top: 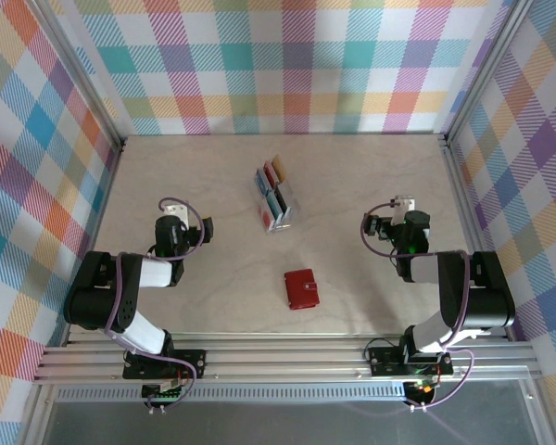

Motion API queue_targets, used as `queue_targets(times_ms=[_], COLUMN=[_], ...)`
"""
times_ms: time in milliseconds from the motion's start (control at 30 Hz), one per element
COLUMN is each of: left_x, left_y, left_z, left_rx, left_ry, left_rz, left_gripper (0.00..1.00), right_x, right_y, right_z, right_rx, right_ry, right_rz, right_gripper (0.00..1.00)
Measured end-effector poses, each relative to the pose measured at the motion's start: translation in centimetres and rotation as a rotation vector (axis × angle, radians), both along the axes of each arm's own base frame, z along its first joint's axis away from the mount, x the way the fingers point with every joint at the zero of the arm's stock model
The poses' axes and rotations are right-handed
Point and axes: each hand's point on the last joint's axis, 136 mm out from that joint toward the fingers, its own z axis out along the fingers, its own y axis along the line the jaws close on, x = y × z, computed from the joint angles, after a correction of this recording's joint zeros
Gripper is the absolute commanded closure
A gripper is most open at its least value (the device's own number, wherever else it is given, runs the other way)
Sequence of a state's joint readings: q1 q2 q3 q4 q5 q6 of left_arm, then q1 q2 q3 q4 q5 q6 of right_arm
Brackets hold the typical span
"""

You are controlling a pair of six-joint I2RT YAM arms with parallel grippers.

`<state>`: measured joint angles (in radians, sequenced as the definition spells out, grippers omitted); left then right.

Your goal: Put the credit cards into the card holder

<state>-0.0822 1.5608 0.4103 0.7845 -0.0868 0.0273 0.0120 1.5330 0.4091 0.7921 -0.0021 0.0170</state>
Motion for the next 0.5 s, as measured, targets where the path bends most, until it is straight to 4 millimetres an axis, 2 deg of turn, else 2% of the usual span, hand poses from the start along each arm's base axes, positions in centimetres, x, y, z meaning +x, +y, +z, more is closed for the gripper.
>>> queue_targets(times_ms=[200,267,333,367,500], left_x=[0.0,0.0,0.7,1.0,1.5], left_y=[0.0,0.3,0.7,0.9,1.8], left_z=[0.0,0.1,2.4,4.4,10.1], left_rx=[0.001,0.013,0.014,-0.001,-0.086], left_ry=[0.006,0.058,0.046,0.009,-0.061], left_rz=[0.001,0.02,0.052,0.072,0.175], left_gripper=[0.0,0.0,0.0,0.0,0.0], right_x=[0.0,-0.1,-0.2,-0.1,0.4], right_y=[0.0,-0.1,-0.4,-0.6,-0.4], right_z=[0.0,0.0,0.6,1.5,7.0], right_rx=[0.0,-0.002,-0.002,0.002,0.058], right_ry=[0.001,0.018,0.05,0.052,-0.033], right_rz=[-0.001,-0.005,-0.024,-0.038,-0.065], right_gripper=[0.0,0.0,0.0,0.0,0.0])
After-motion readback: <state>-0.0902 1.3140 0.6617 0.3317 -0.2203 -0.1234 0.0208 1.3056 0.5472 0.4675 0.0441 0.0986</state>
